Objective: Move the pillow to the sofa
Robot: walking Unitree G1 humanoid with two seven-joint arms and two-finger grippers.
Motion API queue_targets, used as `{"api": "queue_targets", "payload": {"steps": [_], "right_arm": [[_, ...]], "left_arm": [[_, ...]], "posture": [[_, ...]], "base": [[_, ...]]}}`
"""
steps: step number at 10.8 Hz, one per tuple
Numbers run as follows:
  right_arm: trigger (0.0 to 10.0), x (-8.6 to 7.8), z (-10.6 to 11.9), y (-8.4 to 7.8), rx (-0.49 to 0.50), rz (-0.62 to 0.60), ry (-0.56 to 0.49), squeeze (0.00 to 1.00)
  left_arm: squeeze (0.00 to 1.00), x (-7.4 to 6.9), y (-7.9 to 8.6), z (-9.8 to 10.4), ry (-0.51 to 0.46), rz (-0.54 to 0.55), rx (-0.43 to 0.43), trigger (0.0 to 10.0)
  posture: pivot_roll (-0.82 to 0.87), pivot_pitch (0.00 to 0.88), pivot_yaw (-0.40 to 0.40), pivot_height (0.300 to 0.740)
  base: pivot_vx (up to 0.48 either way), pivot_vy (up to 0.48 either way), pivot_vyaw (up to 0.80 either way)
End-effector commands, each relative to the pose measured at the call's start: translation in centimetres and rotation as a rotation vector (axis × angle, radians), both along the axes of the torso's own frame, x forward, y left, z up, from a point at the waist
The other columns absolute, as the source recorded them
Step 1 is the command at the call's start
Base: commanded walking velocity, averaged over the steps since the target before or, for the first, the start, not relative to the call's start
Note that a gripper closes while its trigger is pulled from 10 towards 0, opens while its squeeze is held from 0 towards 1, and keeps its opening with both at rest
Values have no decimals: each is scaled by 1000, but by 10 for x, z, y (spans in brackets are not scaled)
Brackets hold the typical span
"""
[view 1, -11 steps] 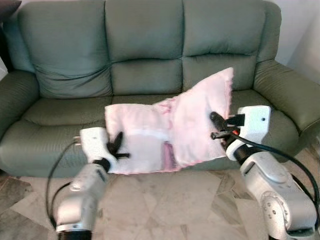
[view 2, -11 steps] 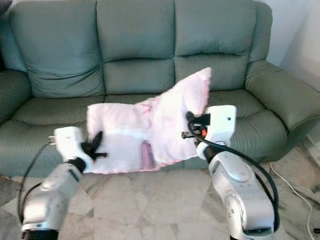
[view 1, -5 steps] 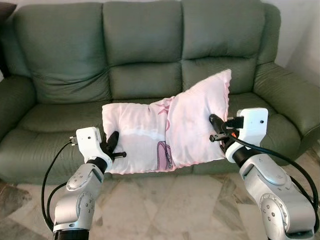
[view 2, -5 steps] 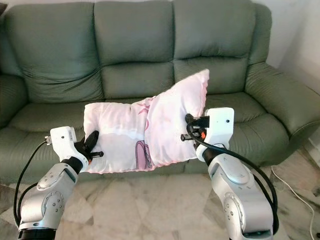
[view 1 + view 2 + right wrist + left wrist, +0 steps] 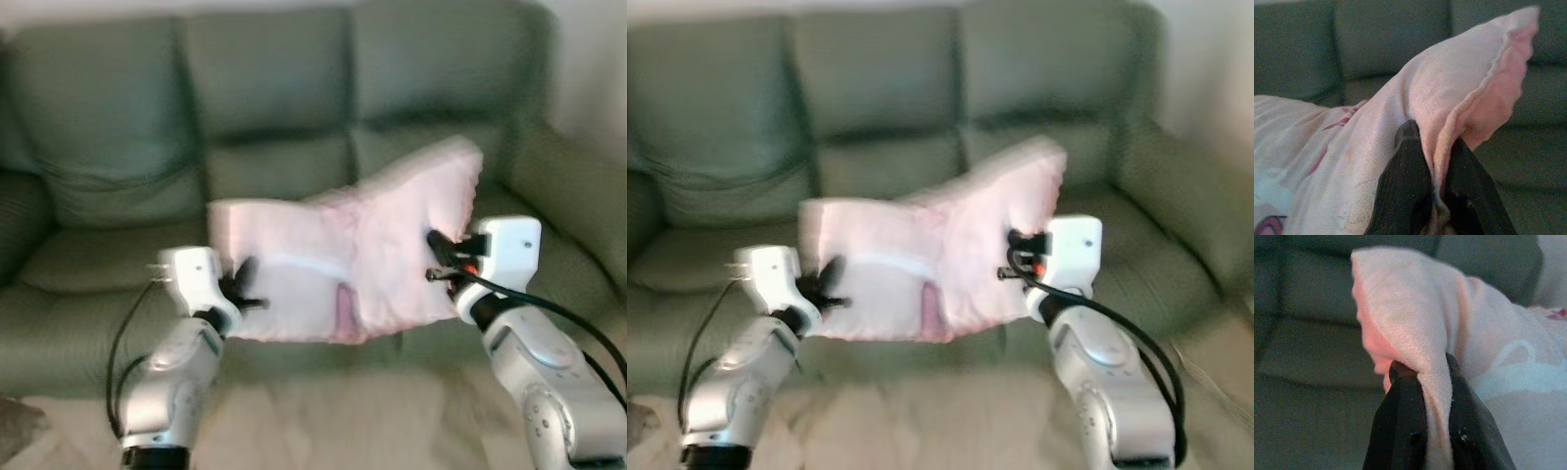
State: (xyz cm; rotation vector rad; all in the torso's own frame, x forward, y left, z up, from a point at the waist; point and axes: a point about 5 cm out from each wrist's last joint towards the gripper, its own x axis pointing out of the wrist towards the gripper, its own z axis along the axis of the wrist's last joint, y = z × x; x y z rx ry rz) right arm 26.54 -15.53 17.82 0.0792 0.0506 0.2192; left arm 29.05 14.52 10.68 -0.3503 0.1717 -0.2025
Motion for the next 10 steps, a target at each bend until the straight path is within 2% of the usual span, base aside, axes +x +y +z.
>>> {"api": "queue_targets", "payload": {"steps": [1, 8, 10], "right_arm": [[10000, -1, 10, 11, 12, 50, -46, 0], [10000, 0, 9, 10, 13, 54, -46, 0], [10000, -1, 9, 10, 14, 52, -44, 0]], "left_arm": [[0, -2, 13, -1, 0, 38, 14, 10000], [0, -2, 10, -1, -1, 32, 11, 10000], [0, -2, 11, -2, 3, 40, 14, 10000]], "posture": [[-259, 46, 22, 740], [-261, 38, 24, 740], [-262, 43, 26, 740]], "base": [[480, 0, 0], [460, 0, 0], [0, 0, 0]]}}
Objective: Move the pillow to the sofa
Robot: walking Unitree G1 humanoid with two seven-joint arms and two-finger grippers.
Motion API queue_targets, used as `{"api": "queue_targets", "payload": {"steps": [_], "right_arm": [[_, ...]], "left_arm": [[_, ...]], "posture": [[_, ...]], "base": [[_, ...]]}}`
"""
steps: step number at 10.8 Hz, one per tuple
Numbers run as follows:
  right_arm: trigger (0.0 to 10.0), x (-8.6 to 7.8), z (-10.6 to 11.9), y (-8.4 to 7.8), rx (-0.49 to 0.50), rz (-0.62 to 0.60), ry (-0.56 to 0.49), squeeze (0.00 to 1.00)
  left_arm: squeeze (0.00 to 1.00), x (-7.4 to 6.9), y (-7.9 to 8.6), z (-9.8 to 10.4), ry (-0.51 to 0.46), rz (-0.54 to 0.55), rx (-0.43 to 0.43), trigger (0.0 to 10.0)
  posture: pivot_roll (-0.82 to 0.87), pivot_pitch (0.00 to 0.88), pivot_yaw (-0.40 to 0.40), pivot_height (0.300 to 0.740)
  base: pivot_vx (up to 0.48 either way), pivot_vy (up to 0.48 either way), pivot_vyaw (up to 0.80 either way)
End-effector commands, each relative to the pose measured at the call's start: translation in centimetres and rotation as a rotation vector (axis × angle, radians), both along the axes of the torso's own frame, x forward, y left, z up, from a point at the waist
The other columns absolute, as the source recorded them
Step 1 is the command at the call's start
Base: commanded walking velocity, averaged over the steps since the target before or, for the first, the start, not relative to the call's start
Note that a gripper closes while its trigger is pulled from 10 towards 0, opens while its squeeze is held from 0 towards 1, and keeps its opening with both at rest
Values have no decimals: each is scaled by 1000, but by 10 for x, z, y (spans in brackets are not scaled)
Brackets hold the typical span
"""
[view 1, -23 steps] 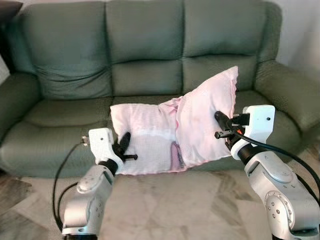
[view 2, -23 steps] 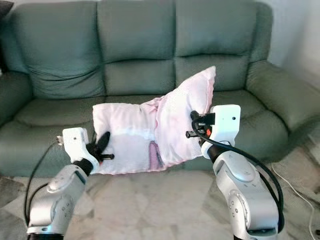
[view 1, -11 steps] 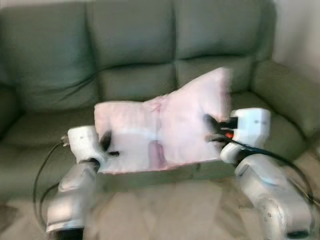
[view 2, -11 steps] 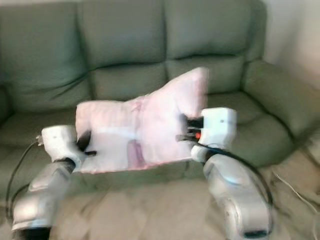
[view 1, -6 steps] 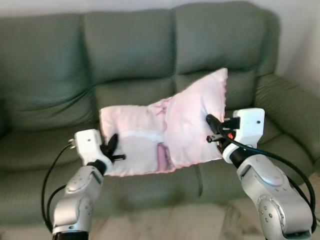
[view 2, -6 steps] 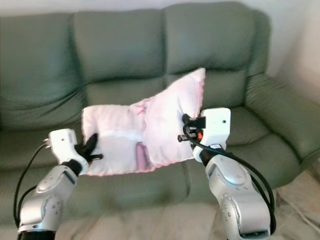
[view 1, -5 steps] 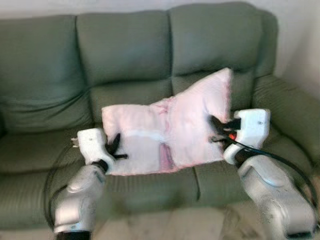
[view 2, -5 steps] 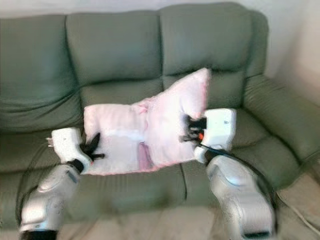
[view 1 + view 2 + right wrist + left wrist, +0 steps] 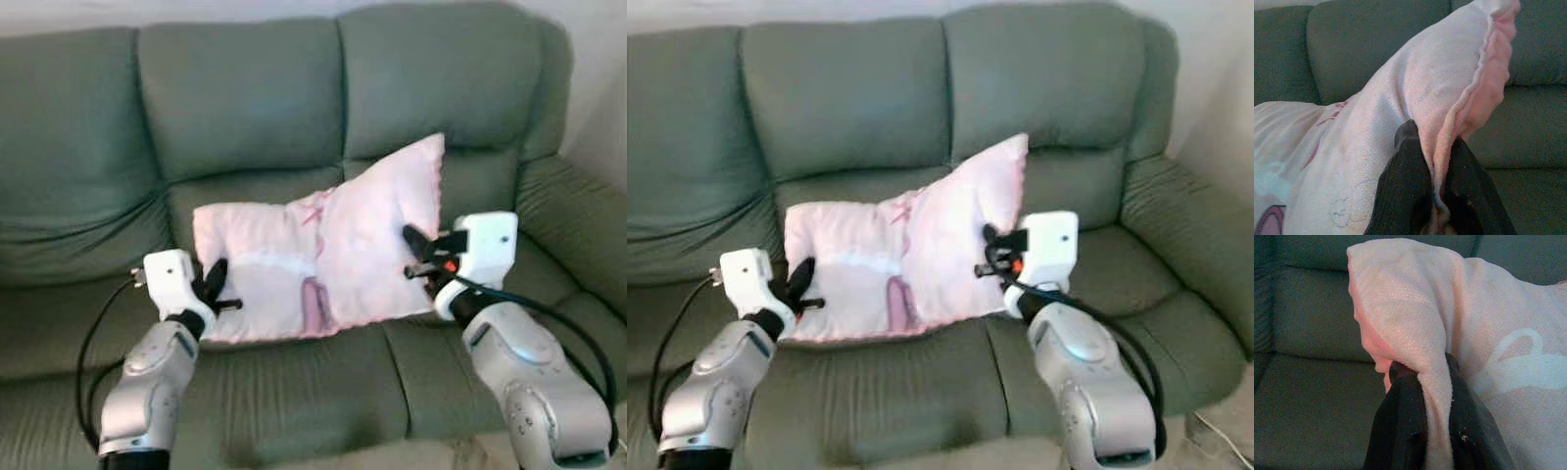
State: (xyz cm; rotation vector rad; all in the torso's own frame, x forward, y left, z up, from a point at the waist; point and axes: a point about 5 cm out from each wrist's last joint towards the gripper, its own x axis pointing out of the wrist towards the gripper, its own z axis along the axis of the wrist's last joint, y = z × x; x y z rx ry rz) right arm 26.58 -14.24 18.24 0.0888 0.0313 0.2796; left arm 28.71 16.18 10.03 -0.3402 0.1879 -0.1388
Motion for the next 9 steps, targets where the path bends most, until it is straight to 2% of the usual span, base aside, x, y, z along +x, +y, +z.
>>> {"api": "queue_targets", "payload": {"steps": [1, 3, 9], "right_arm": [[10000, -1, 5, -3, 2, -8, -22, 0], [10000, -2, 4, -4, 3, -12, -18, 0], [10000, -2, 3, -5, 8, -20, -13, 0]], "left_arm": [[0, 1, -6, 5, -22, -19, -1, 10000], [0, 2, -3, 0, 7, 14, 45, 10000], [0, 3, -3, -3, 33, 19, 51, 10000]], "posture": [[-262, 43, 24, 740], [-263, 46, 24, 740], [-266, 51, 26, 740]], "base": [[0, 0, 0], [0, 0, 0], [0, 0, 0]]}}
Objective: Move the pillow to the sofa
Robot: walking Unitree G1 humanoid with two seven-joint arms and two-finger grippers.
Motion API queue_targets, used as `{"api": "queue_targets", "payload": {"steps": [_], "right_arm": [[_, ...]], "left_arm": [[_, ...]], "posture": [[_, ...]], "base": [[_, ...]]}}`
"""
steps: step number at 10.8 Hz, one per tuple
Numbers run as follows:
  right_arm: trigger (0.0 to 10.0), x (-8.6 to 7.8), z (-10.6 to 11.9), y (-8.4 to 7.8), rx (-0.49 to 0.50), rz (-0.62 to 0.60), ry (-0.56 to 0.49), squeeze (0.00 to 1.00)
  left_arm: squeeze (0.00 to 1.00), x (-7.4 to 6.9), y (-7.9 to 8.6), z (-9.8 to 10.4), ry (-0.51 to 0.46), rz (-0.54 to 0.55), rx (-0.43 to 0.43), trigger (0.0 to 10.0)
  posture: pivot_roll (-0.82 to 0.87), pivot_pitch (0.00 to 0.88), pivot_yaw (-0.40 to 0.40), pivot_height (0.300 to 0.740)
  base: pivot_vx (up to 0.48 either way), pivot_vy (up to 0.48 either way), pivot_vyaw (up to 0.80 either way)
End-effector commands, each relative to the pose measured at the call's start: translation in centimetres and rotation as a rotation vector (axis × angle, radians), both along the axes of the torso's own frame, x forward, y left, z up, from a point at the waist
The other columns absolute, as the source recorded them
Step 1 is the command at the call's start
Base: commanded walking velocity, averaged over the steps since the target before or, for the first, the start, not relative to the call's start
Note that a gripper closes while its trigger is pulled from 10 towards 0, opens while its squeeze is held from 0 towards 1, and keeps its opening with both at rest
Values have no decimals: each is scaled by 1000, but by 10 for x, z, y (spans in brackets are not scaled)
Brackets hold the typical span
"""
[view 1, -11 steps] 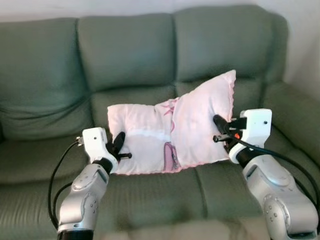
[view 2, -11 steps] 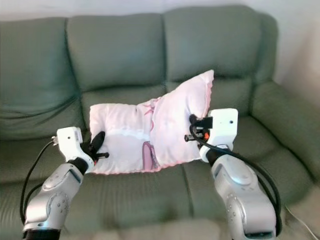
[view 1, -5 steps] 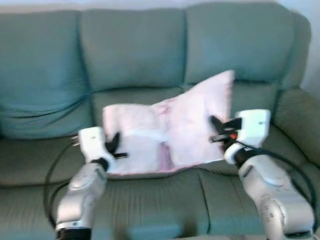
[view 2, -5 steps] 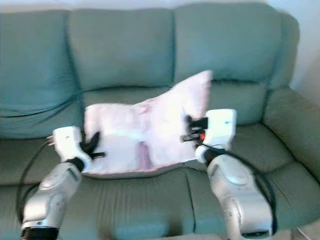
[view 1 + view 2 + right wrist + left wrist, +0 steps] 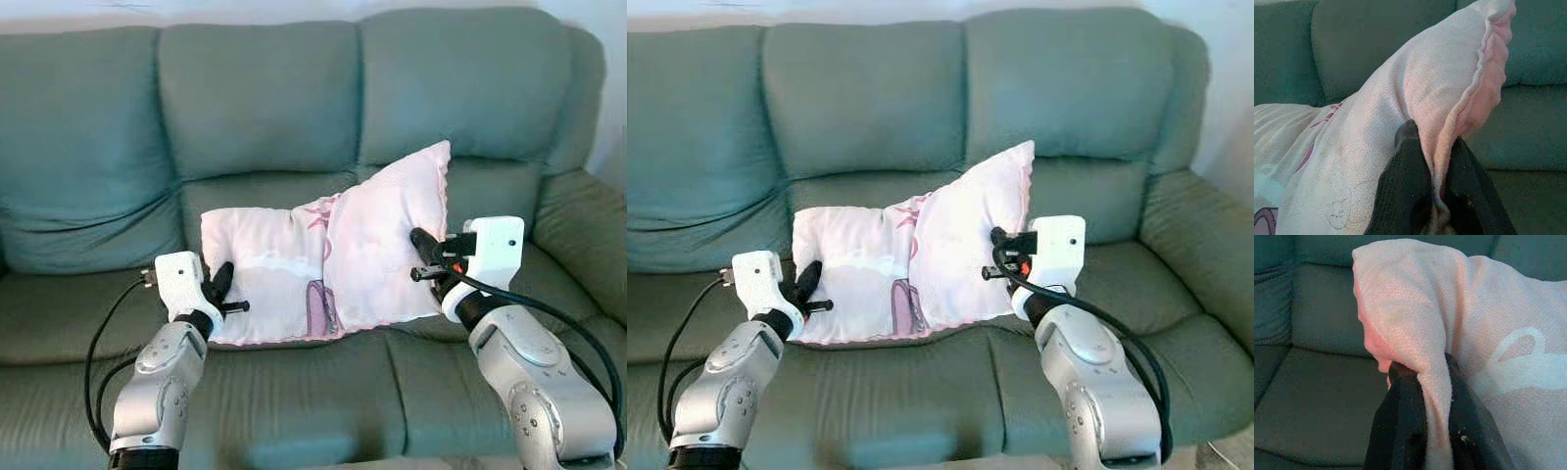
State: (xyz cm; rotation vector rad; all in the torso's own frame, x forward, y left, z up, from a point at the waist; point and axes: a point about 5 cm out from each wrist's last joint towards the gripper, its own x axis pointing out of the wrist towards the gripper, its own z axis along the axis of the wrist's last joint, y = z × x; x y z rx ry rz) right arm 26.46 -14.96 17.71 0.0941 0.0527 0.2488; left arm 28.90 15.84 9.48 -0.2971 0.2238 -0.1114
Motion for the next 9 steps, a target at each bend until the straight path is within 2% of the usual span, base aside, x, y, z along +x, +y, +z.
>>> {"api": "queue_targets", "payload": {"steps": [1, 2, 3, 5, 6, 7, 9], "right_arm": [[10000, -1, 6, 1, 12, -1, -30, 0], [10000, 1, 0, -2, 29, -22, -13, 0], [10000, 6, -13, -10, 29, -52, 26, 0], [10000, 10, -31, -26, -27, -102, 77, 0], [10000, 8, -52, -40, -70, -138, 143, 0], [10000, 3, -68, -47, -78, -168, 196, 0], [10000, -6, -86, -46, -42, -169, 261, 0]], "left_arm": [[0, 3, 0, -2, 12, -24, 34, 10000], [0, 7, 1, -5, 17, -43, 71, 10000], [0, 14, 6, -9, -2, -61, 147, 10000], [0, 27, 12, -15, -15, -61, 236, 10000], [0, 37, 13, -18, -10, -44, 257, 10000], [0, 42, 11, -18, -26, -43, 291, 10000], [0, 45, 14, -24, -11, -22, 321, 10000]], "posture": [[-266, 53, 26, 740], [-263, 57, 29, 740], [-260, 69, 37, 740], [-272, 99, 53, 740], [-283, 132, 62, 740], [-287, 160, 68, 740], [-292, 235, 77, 740]], "base": [[0, 0, 0], [0, 0, 0], [0, 0, 0], [0, 0, 0], [0, 0, 0], [0, 0, 0], [0, 0, 0]]}}
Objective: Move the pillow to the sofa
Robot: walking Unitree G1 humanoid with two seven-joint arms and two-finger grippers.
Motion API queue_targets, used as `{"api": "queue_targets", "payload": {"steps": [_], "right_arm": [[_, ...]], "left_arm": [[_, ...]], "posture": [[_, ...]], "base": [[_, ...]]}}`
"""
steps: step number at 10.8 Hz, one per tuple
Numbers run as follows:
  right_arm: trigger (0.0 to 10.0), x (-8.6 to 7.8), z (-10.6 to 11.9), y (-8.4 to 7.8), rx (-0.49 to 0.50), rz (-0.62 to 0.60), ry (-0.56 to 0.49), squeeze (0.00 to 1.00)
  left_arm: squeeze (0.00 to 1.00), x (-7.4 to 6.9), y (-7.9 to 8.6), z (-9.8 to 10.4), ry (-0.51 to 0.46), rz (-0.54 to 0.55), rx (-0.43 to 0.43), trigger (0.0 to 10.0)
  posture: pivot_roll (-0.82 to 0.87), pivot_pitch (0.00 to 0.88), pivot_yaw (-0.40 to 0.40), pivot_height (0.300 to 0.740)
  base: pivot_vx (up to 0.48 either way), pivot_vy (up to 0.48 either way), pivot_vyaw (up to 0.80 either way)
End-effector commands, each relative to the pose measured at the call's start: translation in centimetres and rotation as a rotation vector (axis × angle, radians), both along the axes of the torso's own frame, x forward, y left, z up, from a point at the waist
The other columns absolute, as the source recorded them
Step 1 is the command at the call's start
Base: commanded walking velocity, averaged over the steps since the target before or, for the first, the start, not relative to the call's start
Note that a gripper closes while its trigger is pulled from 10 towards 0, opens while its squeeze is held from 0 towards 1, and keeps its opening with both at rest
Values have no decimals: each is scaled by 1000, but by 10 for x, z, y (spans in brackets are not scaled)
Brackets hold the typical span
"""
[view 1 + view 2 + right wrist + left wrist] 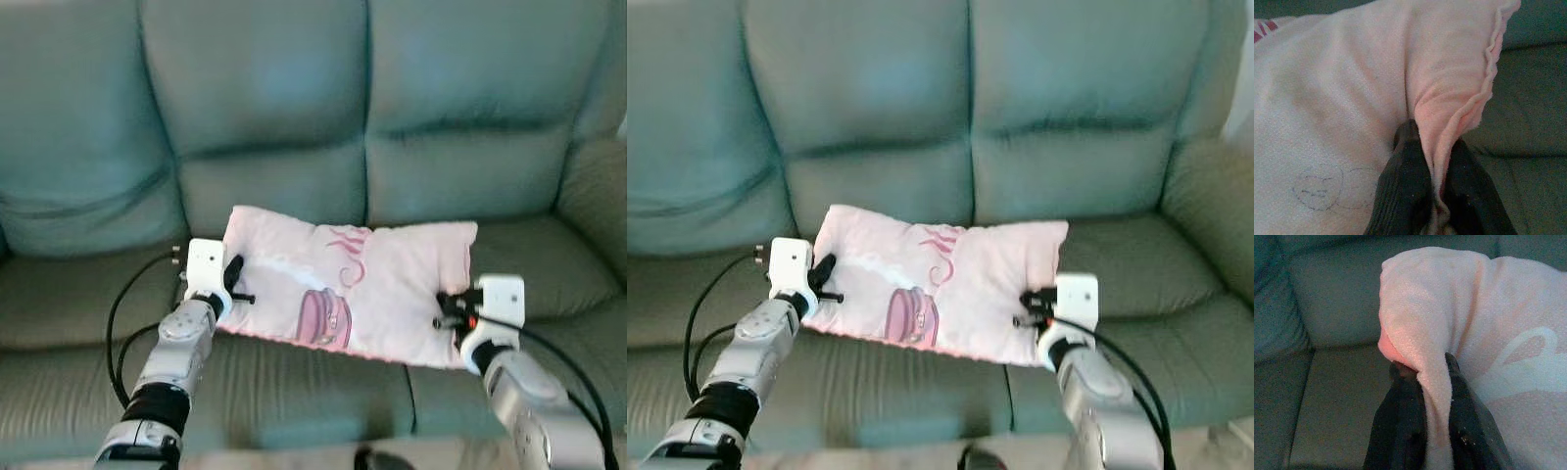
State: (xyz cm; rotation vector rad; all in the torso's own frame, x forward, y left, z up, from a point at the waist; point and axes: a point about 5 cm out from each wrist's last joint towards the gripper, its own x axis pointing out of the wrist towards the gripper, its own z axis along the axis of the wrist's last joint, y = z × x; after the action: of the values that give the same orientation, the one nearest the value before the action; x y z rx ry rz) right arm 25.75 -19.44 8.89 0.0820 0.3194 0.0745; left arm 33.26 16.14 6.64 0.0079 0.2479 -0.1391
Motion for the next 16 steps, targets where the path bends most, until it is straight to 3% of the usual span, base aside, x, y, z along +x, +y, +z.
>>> {"api": "queue_targets", "payload": {"steps": [1, 2, 3, 4, 5, 8, 10, 13, 16], "right_arm": [[10000, -6, -3, 1, 29, -3, 1, 0], [10000, -7, -9, 5, 97, 7, 15, 0], [10000, -7, -8, 7, 76, 20, 0, 0], [10000, 4, -7, 13, 33, 59, 16, 0], [10000, 15, 4, 19, 19, 109, -50, 0], [10000, 59, 36, 36, 85, 123, -217, 0], [10000, 79, 39, 51, 149, 145, -214, 0], [10000, 87, 37, 63, 171, 175, -220, 0], [10000, 91, 21, 75, 233, 234, -174, 0]], "left_arm": [[0, 1, 16, 2, -23, 52, 40, 10000], [0, 5, 20, 1, -35, 68, 73, 10000], [0, 6, 24, 1, -39, 89, 88, 10000], [0, 11, 30, 6, -47, 140, 80, 10000], [0, 16, 33, 11, -53, 166, 78, 10000], [0, 34, 40, 39, -146, 259, 21, 10000], [0, 44, 48, 61, -206, 302, -12, 10000], [0, 48, 60, 74, -242, 341, -25, 10000], [0, 41, 74, 66, -231, 413, -5, 10000]], "posture": [[-287, 300, 78, 740], [-283, 318, 76, 740], [-277, 360, 70, 740], [-277, 392, 66, 740], [-275, 410, 63, 740], [-256, 456, 58, 740], [-251, 466, 51, 740], [-252, 468, 47, 740], [-252, 468, 35, 740]], "base": [[0, 0, 0], [0, 0, 0], [0, 0, 0], [0, 0, 0], [0, 0, 0], [0, 0, 0], [0, 0, 0], [0, 0, 0], [0, 0, 0]]}}
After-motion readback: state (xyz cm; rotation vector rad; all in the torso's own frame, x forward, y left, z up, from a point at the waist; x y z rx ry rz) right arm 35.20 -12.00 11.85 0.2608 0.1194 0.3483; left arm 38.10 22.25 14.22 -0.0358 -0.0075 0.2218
